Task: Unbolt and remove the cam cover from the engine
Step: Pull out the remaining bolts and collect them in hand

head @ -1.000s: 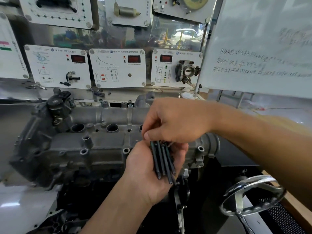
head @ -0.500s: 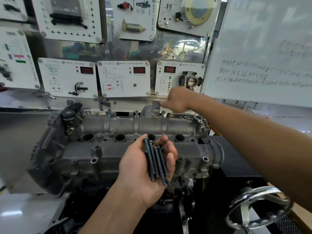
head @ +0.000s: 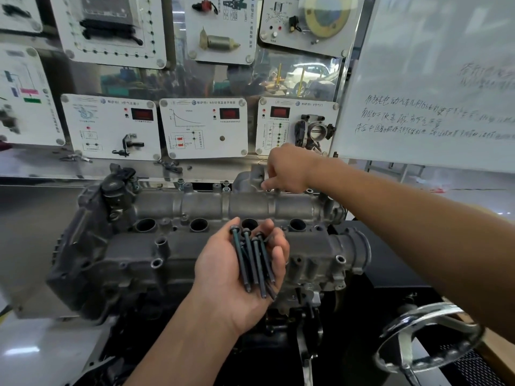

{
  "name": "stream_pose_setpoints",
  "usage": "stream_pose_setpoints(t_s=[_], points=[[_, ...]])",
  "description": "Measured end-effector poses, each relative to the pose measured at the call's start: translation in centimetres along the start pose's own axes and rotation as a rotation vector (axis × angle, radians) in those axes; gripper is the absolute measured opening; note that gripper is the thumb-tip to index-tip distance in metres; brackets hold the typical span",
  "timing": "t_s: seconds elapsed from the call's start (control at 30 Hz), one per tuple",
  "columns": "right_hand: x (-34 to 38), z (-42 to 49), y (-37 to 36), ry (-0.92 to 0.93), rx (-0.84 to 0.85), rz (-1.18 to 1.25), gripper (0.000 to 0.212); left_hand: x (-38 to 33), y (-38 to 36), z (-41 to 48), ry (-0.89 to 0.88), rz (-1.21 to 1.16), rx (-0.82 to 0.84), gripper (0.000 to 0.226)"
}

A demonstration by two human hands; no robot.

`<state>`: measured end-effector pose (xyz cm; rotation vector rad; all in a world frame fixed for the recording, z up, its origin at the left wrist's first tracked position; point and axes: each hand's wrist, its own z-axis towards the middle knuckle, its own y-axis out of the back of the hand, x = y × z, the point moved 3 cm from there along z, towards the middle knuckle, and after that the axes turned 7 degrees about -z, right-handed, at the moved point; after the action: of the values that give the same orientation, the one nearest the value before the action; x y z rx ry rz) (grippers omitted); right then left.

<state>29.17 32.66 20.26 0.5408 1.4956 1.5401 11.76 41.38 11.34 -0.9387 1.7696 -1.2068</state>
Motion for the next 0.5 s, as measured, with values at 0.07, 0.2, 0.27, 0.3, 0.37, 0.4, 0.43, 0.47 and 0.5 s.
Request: stream_pose_setpoints(t_s=[0.07,0.2,0.27,0.3,0.37,0.4,0.43,0.47,0.5], points=[[-0.2,0.3,-0.2,0.032,0.011,0.034,0.034,-0.1,0.1,-0.1,-0.003,0.004,-0.001,0.056],[-1.0,0.4,-0.3,0.033,0.111,0.221,0.016,-0.4,0.2,-0.2,-0.02,0.0,-0.005,0.055],[-1.7,0.3,-0.5,-0.015,0.136,0.303,0.024,-0.4,0.2,-0.3,-0.015,0.007,-0.009,0.056],[-2.0,0.4,-0.7,-0.042,0.124,0.316,0.032,-0.3,0.2,-0.3,-0.013,0.009,-0.008,0.056],[-2.1,0.4,-1.0,-0.082,0.05,0.277,0.043,-0.3,0.2,-0.2,-0.009,0.006,-0.005,0.056],[-1.9,0.4,-1.2,-0.077,0.012,0.255,0.043,-0.3,0.2,-0.1,-0.006,0.006,-0.005,0.056],[-1.7,0.4,-1.3,-0.053,-0.012,0.239,0.041,-0.3,0.2,-0.1,-0.004,0.008,-0.005,0.056],[-1.5,0.5,-1.3,-0.023,-0.019,0.228,0.036,-0.2,0.2,0.0,-0.005,0.009,-0.006,0.055],[-1.4,0.6,-1.2,0.006,-0.013,0.225,0.03,-0.2,0.2,0.0,-0.006,0.009,-0.008,0.055]])
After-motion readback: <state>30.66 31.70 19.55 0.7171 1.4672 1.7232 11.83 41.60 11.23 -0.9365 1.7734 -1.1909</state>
